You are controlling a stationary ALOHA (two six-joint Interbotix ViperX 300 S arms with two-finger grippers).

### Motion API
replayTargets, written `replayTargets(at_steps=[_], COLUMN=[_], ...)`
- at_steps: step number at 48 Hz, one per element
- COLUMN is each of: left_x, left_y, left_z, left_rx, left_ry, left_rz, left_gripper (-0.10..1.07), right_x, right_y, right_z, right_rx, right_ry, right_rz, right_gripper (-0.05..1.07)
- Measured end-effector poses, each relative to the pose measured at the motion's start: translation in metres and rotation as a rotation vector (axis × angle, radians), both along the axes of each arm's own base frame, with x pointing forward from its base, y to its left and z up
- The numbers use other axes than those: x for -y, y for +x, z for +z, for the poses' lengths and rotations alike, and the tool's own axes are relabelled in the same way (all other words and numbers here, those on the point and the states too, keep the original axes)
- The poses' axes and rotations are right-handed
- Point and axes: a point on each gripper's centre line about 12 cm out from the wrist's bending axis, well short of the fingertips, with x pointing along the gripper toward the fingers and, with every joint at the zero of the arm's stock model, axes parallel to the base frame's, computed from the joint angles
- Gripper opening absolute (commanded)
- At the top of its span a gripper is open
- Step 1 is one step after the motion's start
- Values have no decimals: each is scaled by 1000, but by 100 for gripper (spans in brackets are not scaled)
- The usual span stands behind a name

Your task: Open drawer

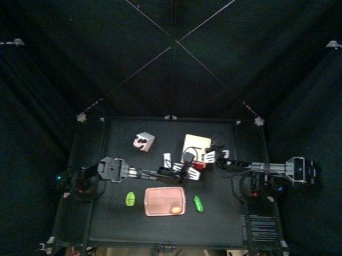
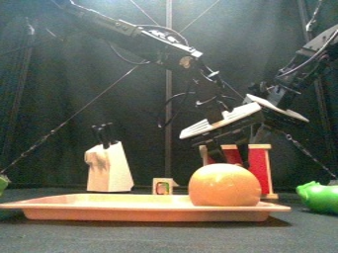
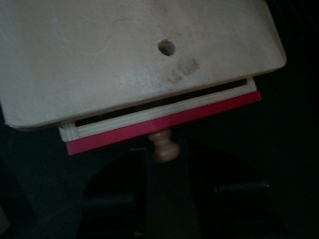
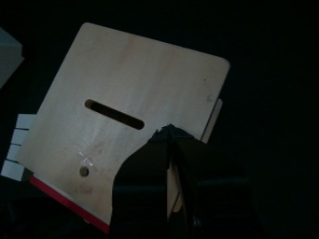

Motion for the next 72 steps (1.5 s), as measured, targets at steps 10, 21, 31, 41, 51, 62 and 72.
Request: replayTargets(at_steps=[10, 21, 31, 41, 51, 62, 72], left_x=[4, 16, 26, 34, 46, 59, 66], left_y=[-2, -5, -7, -11, -14, -16, -17], left_z=[-4, -8, -8, -6, -4, -6, -6], left_rx=[-14, -26, -35, -53, -60, -73, -75], left_ry=[4, 7, 10, 19, 22, 21, 13], left_rz=[-6, -31, -47, -46, -61, -77, -84], left_gripper=[57, 57, 57, 57, 57, 57, 57], right_x=[1, 1, 0, 0, 0, 0, 0], right_y=[-1, 0, 0, 0, 0, 0, 0], right_z=[-1, 0, 0, -1, 0, -1, -1], right_rx=[-3, 0, 5, 3, 5, 3, 1], right_ry=[1, 1, 6, 7, 7, 7, 7], right_rz=[-4, -3, -3, -1, -2, -4, -3], right_gripper=[21, 21, 21, 21, 21, 21, 21])
